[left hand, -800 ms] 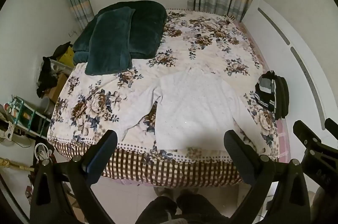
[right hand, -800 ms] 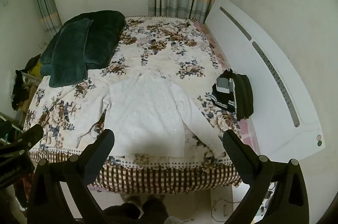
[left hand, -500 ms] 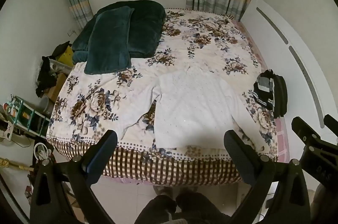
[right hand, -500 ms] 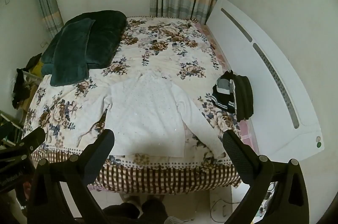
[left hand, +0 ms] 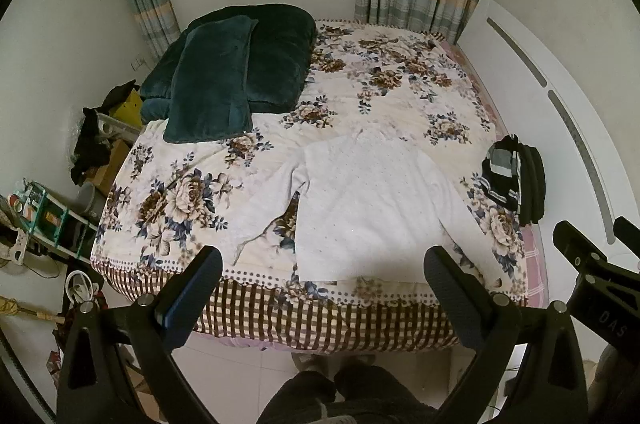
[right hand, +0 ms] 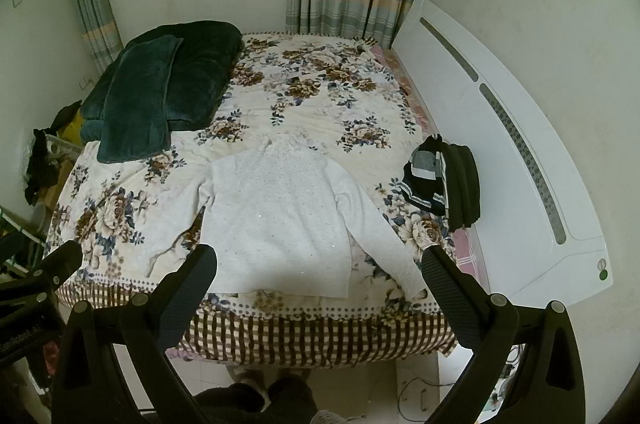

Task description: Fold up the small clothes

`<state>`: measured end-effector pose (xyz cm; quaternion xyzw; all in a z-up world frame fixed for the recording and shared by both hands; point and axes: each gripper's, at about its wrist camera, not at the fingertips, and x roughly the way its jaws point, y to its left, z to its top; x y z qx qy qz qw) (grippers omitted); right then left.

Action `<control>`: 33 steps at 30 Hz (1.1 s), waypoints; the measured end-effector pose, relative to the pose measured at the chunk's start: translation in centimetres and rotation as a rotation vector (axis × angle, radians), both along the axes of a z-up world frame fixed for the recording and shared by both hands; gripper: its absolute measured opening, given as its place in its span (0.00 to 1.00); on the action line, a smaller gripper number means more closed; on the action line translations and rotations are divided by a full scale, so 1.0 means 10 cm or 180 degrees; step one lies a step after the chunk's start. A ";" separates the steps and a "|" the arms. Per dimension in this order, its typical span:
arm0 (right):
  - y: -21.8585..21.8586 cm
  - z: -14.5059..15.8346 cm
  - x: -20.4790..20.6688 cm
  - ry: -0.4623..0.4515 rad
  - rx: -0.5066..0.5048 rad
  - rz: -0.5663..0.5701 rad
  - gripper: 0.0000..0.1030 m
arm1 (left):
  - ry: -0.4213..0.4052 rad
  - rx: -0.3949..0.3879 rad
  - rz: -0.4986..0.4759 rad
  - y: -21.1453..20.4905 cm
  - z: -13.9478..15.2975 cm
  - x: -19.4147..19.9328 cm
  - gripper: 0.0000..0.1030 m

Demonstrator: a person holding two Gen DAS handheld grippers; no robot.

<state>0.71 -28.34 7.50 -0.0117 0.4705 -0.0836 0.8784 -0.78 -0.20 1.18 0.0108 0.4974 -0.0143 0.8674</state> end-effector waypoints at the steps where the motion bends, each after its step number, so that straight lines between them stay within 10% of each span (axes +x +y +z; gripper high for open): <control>1: 0.00 0.00 0.00 0.0001 -0.0004 0.0004 1.00 | 0.0002 -0.0003 -0.0002 0.00 0.01 0.00 1.00; 33: 0.04 0.08 0.00 -0.0026 0.0003 0.0012 1.00 | -0.0038 -0.0018 -0.0003 -0.07 0.12 0.05 1.00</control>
